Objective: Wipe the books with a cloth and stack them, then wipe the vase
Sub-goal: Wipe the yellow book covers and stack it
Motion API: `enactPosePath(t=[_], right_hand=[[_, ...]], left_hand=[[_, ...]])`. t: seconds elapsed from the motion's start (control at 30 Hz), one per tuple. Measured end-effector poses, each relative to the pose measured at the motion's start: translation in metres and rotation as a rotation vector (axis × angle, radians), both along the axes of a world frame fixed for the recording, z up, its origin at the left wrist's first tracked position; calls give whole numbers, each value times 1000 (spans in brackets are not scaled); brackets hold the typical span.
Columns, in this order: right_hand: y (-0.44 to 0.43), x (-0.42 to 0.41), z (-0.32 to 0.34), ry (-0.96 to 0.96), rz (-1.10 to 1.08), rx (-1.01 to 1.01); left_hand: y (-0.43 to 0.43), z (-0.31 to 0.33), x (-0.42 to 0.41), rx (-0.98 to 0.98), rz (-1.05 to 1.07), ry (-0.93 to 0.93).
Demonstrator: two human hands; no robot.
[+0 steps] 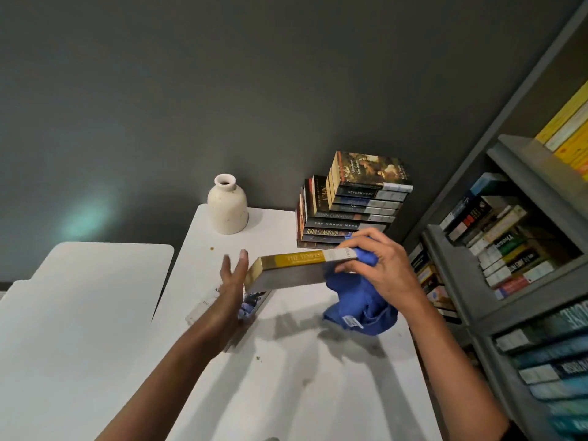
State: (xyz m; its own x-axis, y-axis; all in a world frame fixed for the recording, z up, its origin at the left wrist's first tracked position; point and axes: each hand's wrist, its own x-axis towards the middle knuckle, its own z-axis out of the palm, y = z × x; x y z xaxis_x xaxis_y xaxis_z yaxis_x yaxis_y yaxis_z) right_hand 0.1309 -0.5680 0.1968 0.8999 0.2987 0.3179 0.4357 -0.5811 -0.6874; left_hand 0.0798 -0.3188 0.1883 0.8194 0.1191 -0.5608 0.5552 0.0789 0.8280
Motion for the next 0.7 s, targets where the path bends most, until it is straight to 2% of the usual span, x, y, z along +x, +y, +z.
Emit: enactPosePath(t=[0.07, 0.1, 0.17, 0.23, 0.33, 0.47, 0.6, 0.7], right_hand=[[-4, 1, 2, 48, -7, -8], [-4, 1, 2, 72, -9, -12], [-2, -1, 1, 130, -11, 2], [0, -5, 1, 187, -15, 12], [6, -12, 0, 216, -71, -59], [22, -20, 6, 101, -254, -224], [40, -18, 16, 20, -327, -592], [66, -25, 19, 11, -281, -536]], left_hand=[[4, -8, 4, 304, -101, -265], [5, -14, 6, 356, -165, -414], [3, -19, -2, 268, -269, -614], [4, -21, -14, 209, -277, -709], [-2, -17, -11, 317, -181, -769], [-7, -12, -14, 284, -108, -701], [-8, -10, -12, 327, -135, -704], [-14, -17, -11, 446, -180, -748]])
